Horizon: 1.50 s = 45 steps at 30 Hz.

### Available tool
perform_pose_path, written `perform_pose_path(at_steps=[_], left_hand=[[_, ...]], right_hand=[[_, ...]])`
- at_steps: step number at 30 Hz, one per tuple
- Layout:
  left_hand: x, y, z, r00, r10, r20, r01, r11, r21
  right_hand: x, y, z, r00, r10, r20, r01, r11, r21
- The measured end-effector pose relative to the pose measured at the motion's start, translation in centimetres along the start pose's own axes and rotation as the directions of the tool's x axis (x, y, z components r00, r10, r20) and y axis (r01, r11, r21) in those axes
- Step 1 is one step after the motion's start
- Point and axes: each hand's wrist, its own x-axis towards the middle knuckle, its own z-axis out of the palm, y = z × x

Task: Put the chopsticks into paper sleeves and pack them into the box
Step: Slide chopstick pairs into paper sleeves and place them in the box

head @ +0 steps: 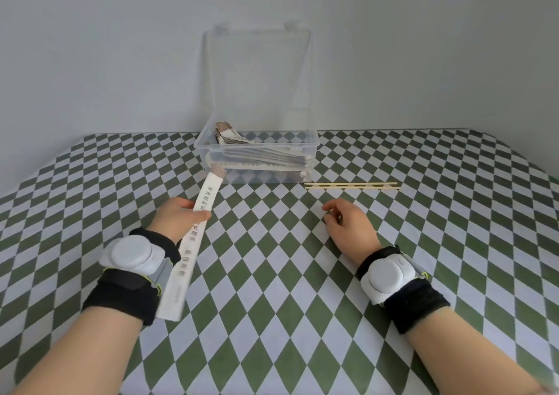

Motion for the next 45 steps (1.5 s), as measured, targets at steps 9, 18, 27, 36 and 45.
perform_pose_path(at_steps=[9, 18, 27, 36, 45], left_hand=[[-1.9, 3.6, 6.1, 0.988, 0.122, 0.091, 0.056, 0.264, -0.963], [-0.6, 3.1, 8.9, 0.975, 0.152, 0.164, 0.159, 0.043, -0.986], [-0.5, 3.1, 8.8, 0.967, 0.210, 0.147, 0.168, -0.083, -0.982], [-1.8, 3.8, 10.2, 0.843, 0.393, 0.366, 0.211, 0.384, -0.899], [-2.3, 4.2, 10.8, 0.890, 0.338, 0.307, 0.162, 0.395, -0.904]], right_hand=[[-1.2, -1.2, -0.6, 0.989, -0.092, 0.112, 0.084, 0.994, 0.075], [-1.4, -1.2, -0.8, 0.926, -0.235, 0.296, 0.181, 0.964, 0.197], [-1.2, -1.0, -0.8, 0.903, -0.253, 0.347, 0.165, 0.950, 0.264], [-0.8, -0.9, -0.7, 0.967, -0.147, 0.206, 0.095, 0.965, 0.243], [-0.8, -0.8, -0.7, 0.969, -0.138, 0.207, 0.076, 0.957, 0.281]])
